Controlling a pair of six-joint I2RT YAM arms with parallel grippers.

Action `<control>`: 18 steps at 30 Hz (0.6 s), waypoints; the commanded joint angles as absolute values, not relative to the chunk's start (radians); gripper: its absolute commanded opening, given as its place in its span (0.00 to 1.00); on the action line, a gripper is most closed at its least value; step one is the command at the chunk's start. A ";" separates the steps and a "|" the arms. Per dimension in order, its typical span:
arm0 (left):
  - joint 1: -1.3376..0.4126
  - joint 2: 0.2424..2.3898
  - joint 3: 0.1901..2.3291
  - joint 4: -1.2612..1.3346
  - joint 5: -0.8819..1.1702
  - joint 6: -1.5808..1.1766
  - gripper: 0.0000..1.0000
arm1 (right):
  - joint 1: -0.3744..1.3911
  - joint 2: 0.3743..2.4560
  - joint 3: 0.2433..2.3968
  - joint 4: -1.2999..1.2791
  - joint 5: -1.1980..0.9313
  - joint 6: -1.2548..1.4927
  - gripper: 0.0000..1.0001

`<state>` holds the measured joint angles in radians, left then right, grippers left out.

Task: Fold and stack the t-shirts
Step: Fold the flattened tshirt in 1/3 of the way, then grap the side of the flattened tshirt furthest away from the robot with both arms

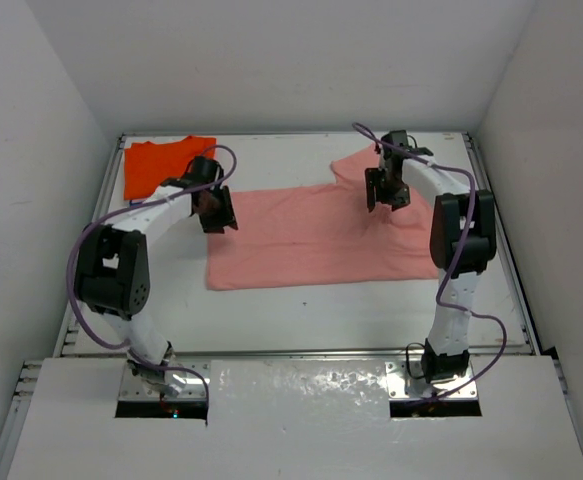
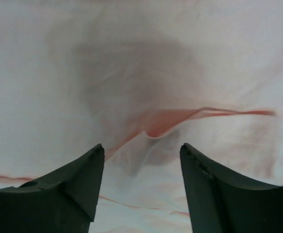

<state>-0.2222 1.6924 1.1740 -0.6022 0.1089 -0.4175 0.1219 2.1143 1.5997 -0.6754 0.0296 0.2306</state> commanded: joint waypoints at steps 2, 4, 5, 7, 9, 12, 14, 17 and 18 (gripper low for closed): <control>-0.229 1.773 1.371 -0.580 0.009 -0.380 0.39 | 0.118 2.103 1.786 -0.631 0.150 0.206 0.64; -0.222 1.842 1.437 -0.589 -0.044 -0.380 0.44 | 0.115 2.141 1.836 -0.600 0.190 0.210 0.64; -0.221 1.865 1.503 -0.594 -0.075 -0.383 0.45 | 0.115 2.182 1.883 -0.591 0.225 0.218 0.64; -0.215 1.948 1.572 -0.618 -0.092 -0.376 0.46 | 0.103 2.221 1.937 -0.584 0.242 0.230 0.64; -0.209 2.017 1.656 -0.638 -0.109 -0.362 0.46 | 0.084 2.258 1.954 -0.549 0.256 0.242 0.64; -0.195 2.063 1.710 -0.620 -0.141 -0.338 0.46 | 0.065 2.286 1.953 -0.447 0.239 0.235 0.64; -0.186 2.082 1.741 -0.611 -0.147 -0.318 0.46 | 0.040 2.305 1.976 -0.410 0.198 0.242 0.64; -0.169 2.132 1.821 -0.641 -0.178 -0.307 0.47 | 0.009 2.361 2.046 -0.371 0.117 0.290 0.65; -0.164 2.167 1.848 -0.676 -0.186 -0.305 0.47 | 0.005 2.387 2.087 -0.391 0.106 0.307 0.64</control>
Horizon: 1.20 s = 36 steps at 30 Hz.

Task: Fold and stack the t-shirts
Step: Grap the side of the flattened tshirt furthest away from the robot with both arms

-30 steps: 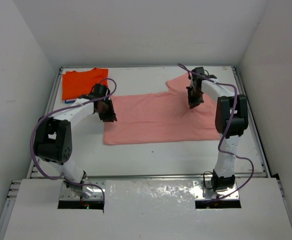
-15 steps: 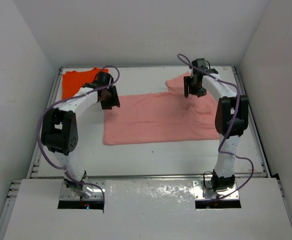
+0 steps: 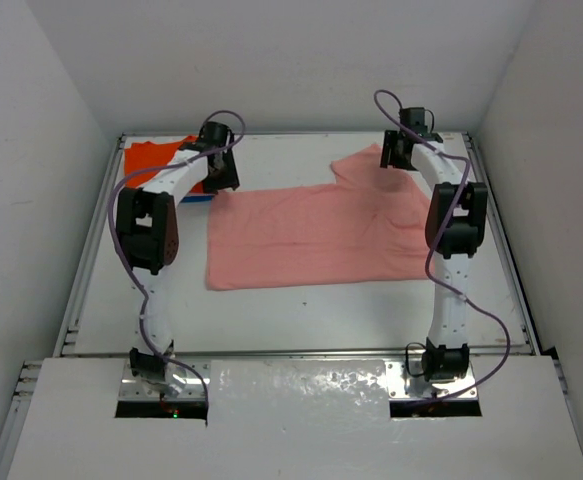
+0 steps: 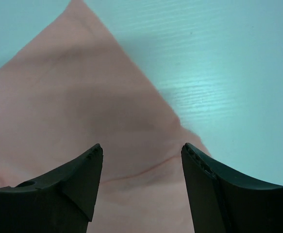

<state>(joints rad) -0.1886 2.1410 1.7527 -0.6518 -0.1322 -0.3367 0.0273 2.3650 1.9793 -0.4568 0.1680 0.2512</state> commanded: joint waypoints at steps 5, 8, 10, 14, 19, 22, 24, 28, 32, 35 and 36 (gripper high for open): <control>-0.164 2.246 1.941 -0.735 -0.232 -0.296 0.47 | 0.026 2.485 2.179 -0.385 0.072 0.319 0.65; -0.164 2.250 1.918 -0.707 -0.204 -0.281 0.47 | 0.043 2.473 2.110 -0.322 0.054 0.321 0.65; -0.166 2.244 1.881 -0.681 -0.160 -0.267 0.46 | 0.049 2.497 2.124 -0.352 0.099 0.308 0.66; -0.187 2.224 1.844 -0.631 -0.137 -0.256 0.46 | 0.048 2.479 2.076 -0.403 0.211 0.322 0.65; -0.195 2.232 1.819 -0.609 -0.120 -0.258 0.46 | 0.023 2.347 1.853 -0.299 0.235 0.327 0.66; -0.202 2.240 1.813 -0.601 -0.104 -0.265 0.46 | 0.003 2.365 1.879 -0.353 0.175 0.342 0.65; -0.215 2.237 1.799 -0.588 -0.112 -0.271 0.46 | 0.003 2.388 1.907 -0.398 0.147 0.330 0.65; -0.236 2.234 1.795 -0.589 -0.110 -0.285 0.46 | -0.020 2.413 1.934 -0.469 0.155 0.327 0.65; -0.265 2.204 1.755 -0.575 -0.120 -0.304 0.46 | -0.054 2.369 1.826 -0.446 0.164 0.328 0.65; -0.293 2.181 1.708 -0.572 -0.106 -0.336 0.46 | -0.083 2.342 1.778 -0.468 0.166 0.325 0.65; -0.311 2.165 1.689 -0.555 -0.095 -0.348 0.46 | -0.089 2.324 1.763 -0.471 0.166 0.321 0.65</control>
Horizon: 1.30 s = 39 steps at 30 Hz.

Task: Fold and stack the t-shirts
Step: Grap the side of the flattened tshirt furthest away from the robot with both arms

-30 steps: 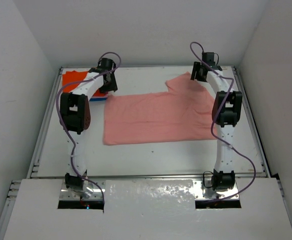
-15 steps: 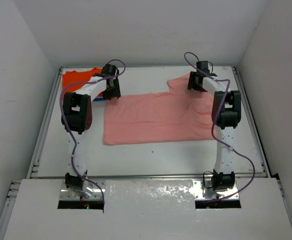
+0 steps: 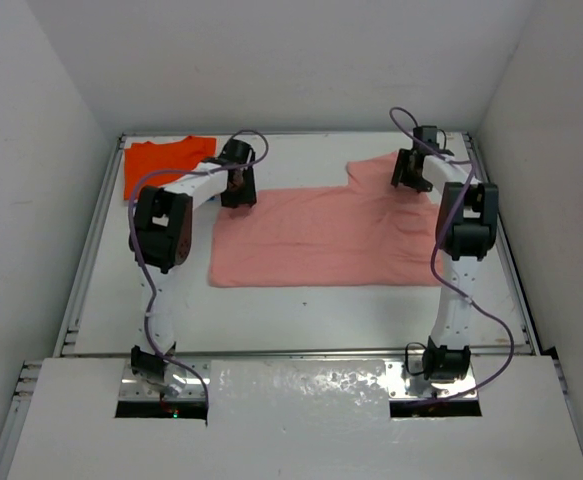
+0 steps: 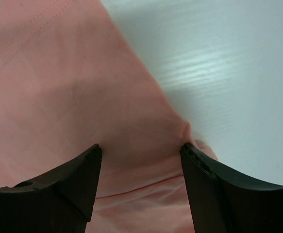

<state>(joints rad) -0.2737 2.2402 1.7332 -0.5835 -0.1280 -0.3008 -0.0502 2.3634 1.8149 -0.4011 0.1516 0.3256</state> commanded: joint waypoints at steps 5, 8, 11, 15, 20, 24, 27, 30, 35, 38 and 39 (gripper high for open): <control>-0.357 2.106 1.583 -0.500 -0.054 -0.419 0.46 | -0.118 2.278 1.707 -0.472 0.144 0.276 0.65; -0.354 2.082 1.617 -0.514 -0.080 -0.410 0.46 | -0.120 2.234 1.727 -0.431 0.066 0.238 0.65; -0.344 2.097 1.751 -0.590 -0.135 -0.370 0.46 | -0.118 2.224 1.811 -0.414 0.009 0.232 0.66; -0.316 2.157 1.968 -0.672 -0.170 -0.330 0.47 | -0.120 2.341 2.081 -0.474 -0.037 0.253 0.67; -0.247 2.224 2.053 -0.720 -0.173 -0.302 0.47 | -0.123 2.408 2.089 -0.382 -0.006 0.282 0.67; -0.212 2.226 1.999 -0.726 -0.153 -0.275 0.47 | -0.124 2.421 2.014 -0.269 -0.046 0.317 0.67; -0.212 2.217 1.970 -0.712 -0.138 -0.250 0.47 | -0.124 2.474 2.066 -0.249 -0.075 0.330 0.66; -0.212 2.217 1.962 -0.695 -0.098 -0.241 0.47 | -0.123 2.522 2.115 -0.233 -0.083 0.333 0.65; -0.212 2.223 1.985 -0.696 -0.095 -0.233 0.47 | -0.124 2.560 2.132 -0.189 -0.031 0.342 0.66; -0.212 2.224 1.982 -0.693 -0.081 -0.233 0.46 | -0.124 2.580 2.128 -0.167 -0.024 0.363 0.66; -0.212 2.226 1.979 -0.693 -0.075 -0.232 0.46 | -0.126 2.588 2.128 -0.157 -0.063 0.367 0.66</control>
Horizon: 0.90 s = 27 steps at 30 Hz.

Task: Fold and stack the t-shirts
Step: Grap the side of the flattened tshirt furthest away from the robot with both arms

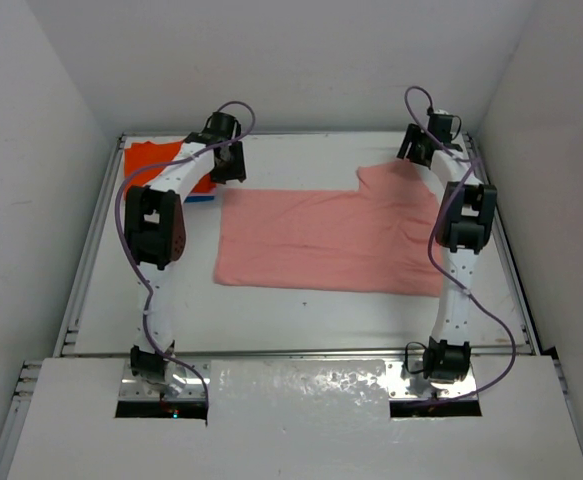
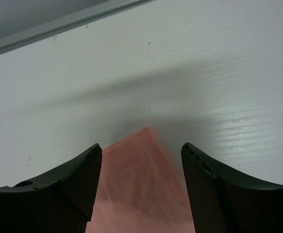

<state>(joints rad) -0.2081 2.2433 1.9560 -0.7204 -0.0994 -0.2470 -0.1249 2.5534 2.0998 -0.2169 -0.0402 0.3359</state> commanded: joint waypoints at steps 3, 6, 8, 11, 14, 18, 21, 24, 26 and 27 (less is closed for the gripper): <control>-0.212 2.230 1.970 -0.692 -0.077 -0.230 0.45 | -0.126 2.624 2.164 -0.187 -0.103 0.377 0.65; -0.212 2.244 1.971 -0.701 -0.093 -0.236 0.45 | -0.126 2.617 2.132 -0.177 -0.121 0.377 0.59; -0.212 2.247 1.968 -0.704 -0.101 -0.236 0.45 | -0.124 2.611 2.103 -0.167 -0.140 0.373 0.51; -0.212 2.252 1.970 -0.707 -0.126 -0.232 0.45 | -0.124 2.609 2.100 -0.166 -0.156 0.374 0.39; -0.207 2.270 1.979 -0.719 -0.144 -0.226 0.45 | -0.126 2.600 2.097 -0.143 -0.167 0.387 0.28; -0.186 2.313 2.041 -0.742 -0.146 -0.215 0.46 | -0.130 2.577 2.099 -0.132 -0.149 0.400 0.04; -0.175 2.342 2.074 -0.735 -0.089 -0.183 0.46 | -0.141 2.524 2.044 -0.074 -0.155 0.419 0.03; -0.173 2.359 2.083 -0.736 -0.081 -0.164 0.46 | -0.153 2.487 2.034 -0.057 -0.176 0.416 0.03; -0.173 2.368 2.085 -0.747 -0.106 -0.164 0.46 | -0.161 2.465 2.029 -0.064 -0.179 0.408 0.03; -0.173 2.372 2.083 -0.750 -0.112 -0.164 0.46 | -0.163 2.459 2.023 -0.067 -0.181 0.400 0.03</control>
